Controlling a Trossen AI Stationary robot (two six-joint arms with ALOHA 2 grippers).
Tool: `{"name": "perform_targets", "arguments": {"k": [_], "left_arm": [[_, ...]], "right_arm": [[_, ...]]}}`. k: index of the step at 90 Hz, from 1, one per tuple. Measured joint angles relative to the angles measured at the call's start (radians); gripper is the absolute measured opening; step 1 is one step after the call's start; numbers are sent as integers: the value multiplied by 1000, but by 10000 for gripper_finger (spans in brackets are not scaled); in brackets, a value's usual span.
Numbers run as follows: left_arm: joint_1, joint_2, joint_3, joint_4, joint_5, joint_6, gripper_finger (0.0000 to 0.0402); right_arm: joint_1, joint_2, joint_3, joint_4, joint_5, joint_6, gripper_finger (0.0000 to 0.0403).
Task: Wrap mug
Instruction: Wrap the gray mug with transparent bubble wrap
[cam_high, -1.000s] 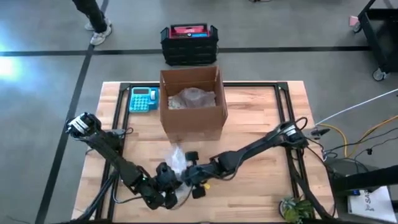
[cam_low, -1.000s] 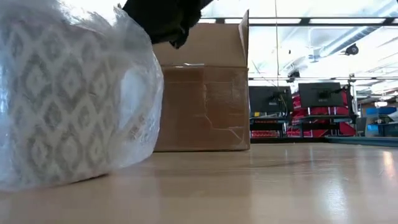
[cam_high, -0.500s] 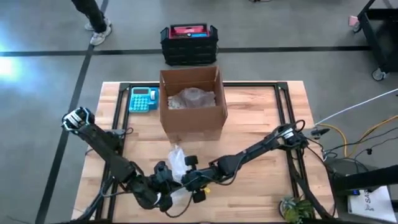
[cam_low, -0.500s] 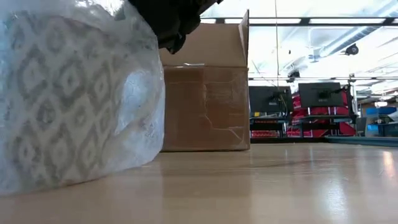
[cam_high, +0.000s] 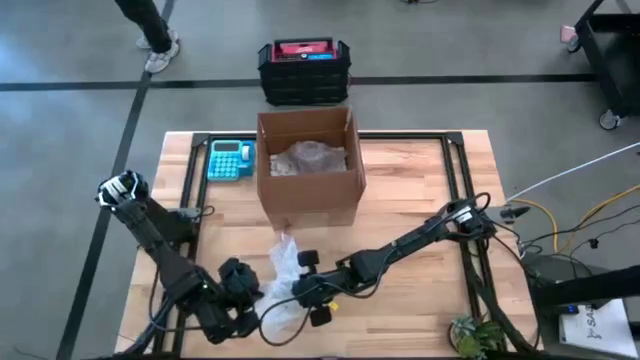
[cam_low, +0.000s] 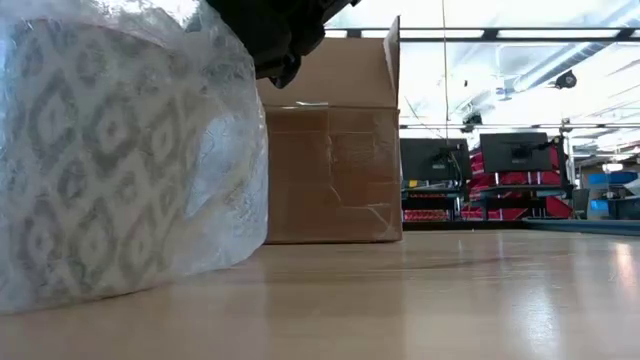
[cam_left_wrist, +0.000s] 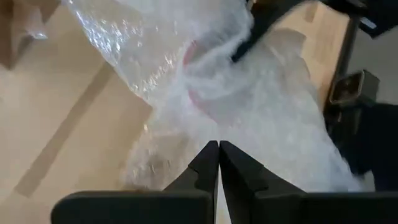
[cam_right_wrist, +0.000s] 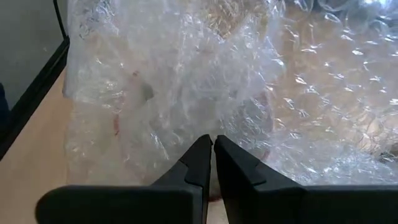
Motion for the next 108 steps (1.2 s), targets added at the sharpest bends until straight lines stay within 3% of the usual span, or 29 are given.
{"name": "perform_targets", "arguments": {"k": [17, 27, 41, 61, 77, 108], "left_arm": [[-47, -31, -19, 5, 2, -61, 0], [-46, -10, -68, 99, -7, -58, 0], [7, 12, -115, 342, -141, 154, 0], [116, 109, -152, 547, -127, 305, 0], [137, 176, -150, 571, -116, 311, 0], [140, 185, -151, 570, -108, 308, 0]], "right_arm": [[2, 0, 0, 1, -1, -1, 14], [2, 0, 0, 3, -2, -1, 14], [2, 0, -1, 9, -2, -1, 14], [2, 1, -2, 23, -2, -2, 14], [2, 2, -2, 29, 1, -1, 14], [3, -78, -6, -25, -11, 0, 14]]}}
